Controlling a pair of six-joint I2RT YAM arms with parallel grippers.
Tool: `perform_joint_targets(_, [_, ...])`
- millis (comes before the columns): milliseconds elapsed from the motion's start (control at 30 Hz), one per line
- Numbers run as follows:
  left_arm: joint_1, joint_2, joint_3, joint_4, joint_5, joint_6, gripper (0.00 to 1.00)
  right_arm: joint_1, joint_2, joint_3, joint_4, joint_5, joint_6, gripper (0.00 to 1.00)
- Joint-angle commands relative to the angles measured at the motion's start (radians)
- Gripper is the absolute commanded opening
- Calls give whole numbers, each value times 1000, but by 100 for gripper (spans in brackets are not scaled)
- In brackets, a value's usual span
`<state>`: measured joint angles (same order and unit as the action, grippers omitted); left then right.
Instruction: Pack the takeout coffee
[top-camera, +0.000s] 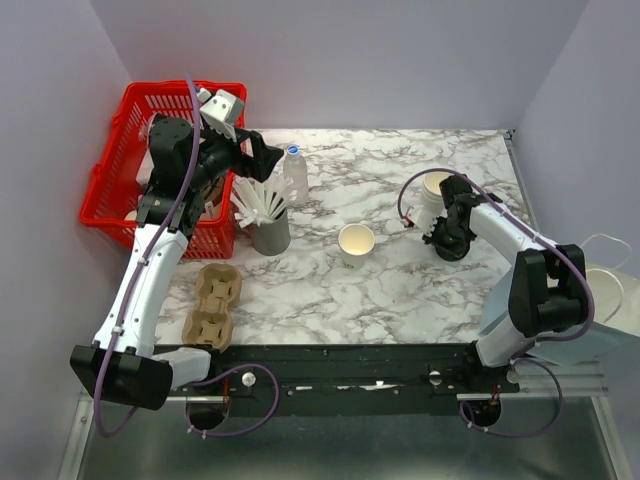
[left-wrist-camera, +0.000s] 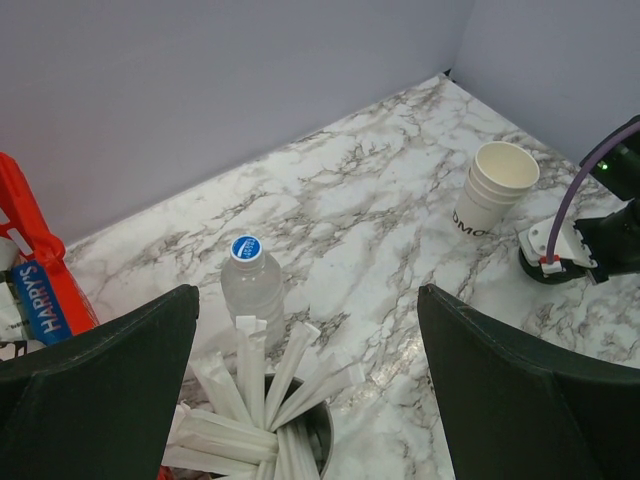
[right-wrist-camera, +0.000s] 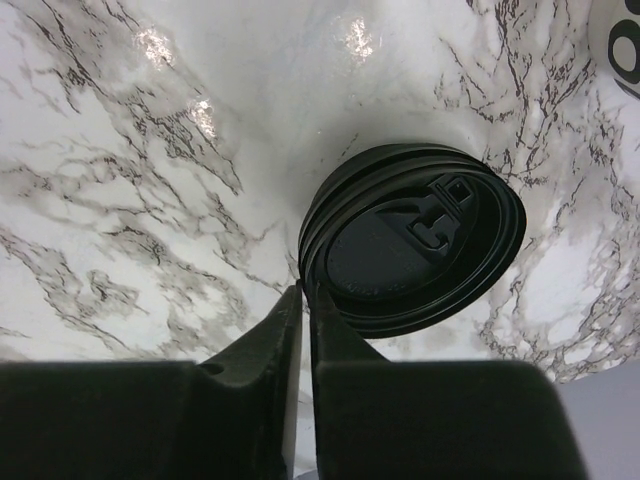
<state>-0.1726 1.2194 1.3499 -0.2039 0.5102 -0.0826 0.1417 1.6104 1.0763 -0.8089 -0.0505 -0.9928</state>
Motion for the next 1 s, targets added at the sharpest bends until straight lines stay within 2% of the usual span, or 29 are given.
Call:
perform_joint_targets(0, [-5, -23, -5, 21, 7, 3, 99, -5, -19, 4, 13, 5, 16, 8])
perform_joint_targets(100, [-5, -24, -5, 20, 7, 3, 99, -7, -50, 31, -24, -12, 37, 1])
perform_joint_targets(333, [-5, -21, -15, 23, 28, 1, 99, -5, -164, 137, -157, -90, 89, 0])
perform_joint_targets(467, [-5, -14, -15, 37, 34, -11, 99, -5, -184, 154, -179, -107, 92, 0])
perform_joint_targets(600, [-11, -8, -12, 37, 40, -14, 99, -5, -132, 108, -154, -62, 85, 36])
perform_joint_targets(700, [-16, -8, -8, 31, 40, -9, 99, -7, -112, 47, -102, -9, 57, 48])
perform_joint_targets(967, [-19, -9, -8, 24, 31, -5, 99, -5, -37, 17, -26, 41, 34, 50])
